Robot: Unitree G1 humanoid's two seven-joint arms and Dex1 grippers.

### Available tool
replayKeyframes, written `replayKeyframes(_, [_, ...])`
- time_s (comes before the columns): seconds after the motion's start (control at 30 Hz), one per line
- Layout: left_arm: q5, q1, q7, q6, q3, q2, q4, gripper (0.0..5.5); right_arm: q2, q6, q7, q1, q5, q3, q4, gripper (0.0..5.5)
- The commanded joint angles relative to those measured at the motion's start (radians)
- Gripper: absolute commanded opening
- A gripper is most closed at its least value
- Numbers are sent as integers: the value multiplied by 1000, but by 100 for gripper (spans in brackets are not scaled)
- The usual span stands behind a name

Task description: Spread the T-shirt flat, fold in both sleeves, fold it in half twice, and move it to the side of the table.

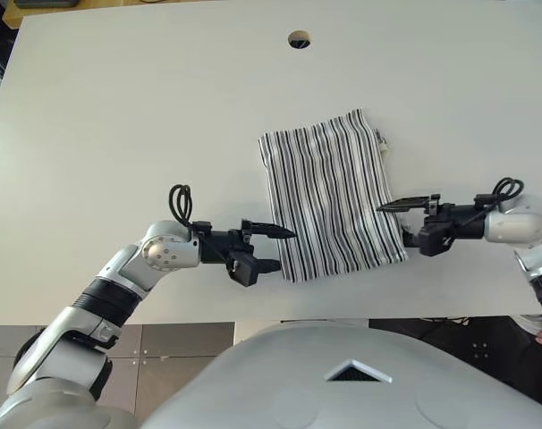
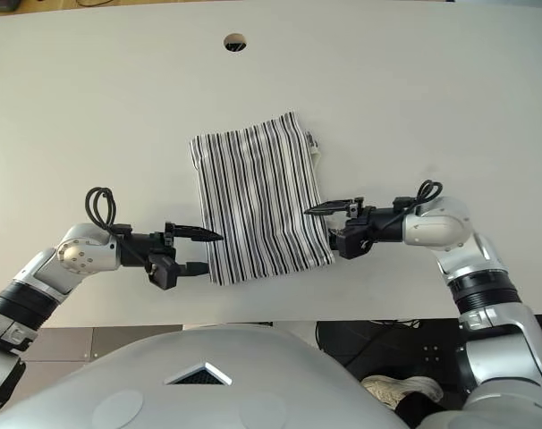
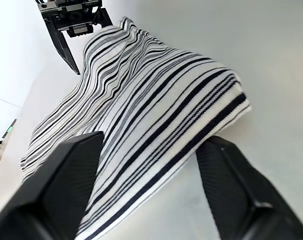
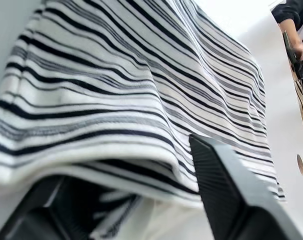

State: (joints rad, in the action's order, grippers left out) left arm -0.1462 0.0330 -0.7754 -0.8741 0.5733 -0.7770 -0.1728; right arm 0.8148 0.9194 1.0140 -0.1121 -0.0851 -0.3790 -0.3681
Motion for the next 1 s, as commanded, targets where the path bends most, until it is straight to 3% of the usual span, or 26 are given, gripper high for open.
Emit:
replayKeyframes(0.03, [-20, -2, -26, 13, -2, 2, -20, 262, -3, -20, 9, 14, -83, -49, -22, 224])
replayKeyframes(0.4, [-22, 8, -45, 15, 7, 47, -25, 85, 15, -43, 15, 11, -34, -67, 26, 20])
replayKeyframes(0.67, [66, 5, -110, 42, 20, 36, 9, 10, 36, -102, 57, 24, 50, -62, 87, 14])
replayKeyframes(1.0, [661, -132, -448, 523, -13, -177, 458, 10, 254, -606, 360, 216, 619, 22, 553, 14])
